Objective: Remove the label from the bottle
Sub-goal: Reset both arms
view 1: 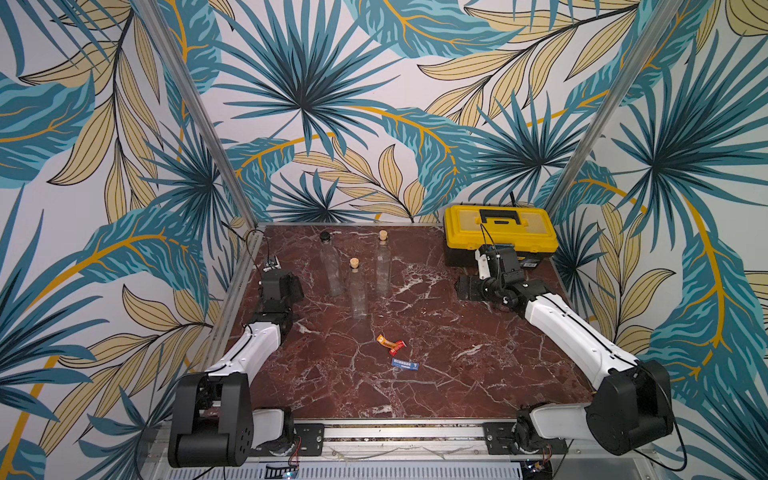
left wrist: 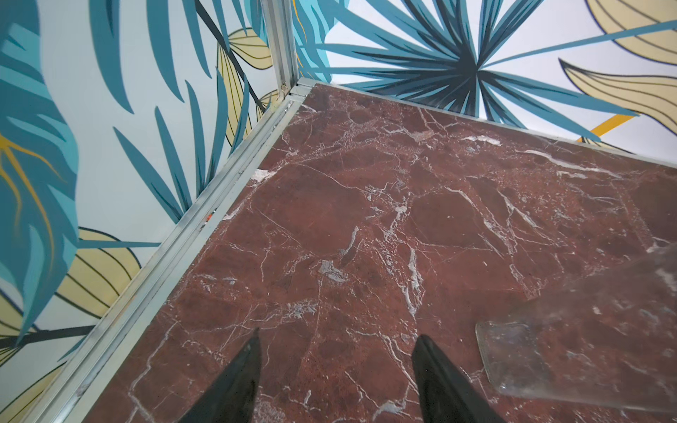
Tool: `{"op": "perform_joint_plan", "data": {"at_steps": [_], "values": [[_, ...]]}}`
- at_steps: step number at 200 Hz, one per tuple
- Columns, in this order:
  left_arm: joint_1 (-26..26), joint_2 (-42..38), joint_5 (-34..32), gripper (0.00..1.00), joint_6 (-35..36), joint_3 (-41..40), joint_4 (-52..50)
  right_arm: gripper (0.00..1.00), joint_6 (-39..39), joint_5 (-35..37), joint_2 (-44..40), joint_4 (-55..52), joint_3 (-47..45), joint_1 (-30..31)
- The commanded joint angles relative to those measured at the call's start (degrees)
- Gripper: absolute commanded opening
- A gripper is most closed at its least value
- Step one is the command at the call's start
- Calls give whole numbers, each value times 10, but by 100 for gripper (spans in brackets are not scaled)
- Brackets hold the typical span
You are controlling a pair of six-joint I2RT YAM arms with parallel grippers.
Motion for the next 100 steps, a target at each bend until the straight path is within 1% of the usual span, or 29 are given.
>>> {"op": "perform_joint_plan", "data": {"at_steps": [1,74,100], "values": [[16,26,24,67,21,-12,69,100,-10,-3,4,11,0,-3],[34,96,80,67,34,-38,198,100,-18,-6,-12,44,-33,-5],[38,98,105,67,40,-42,208,99,-16,0,-19,62,-45,-5]]}}
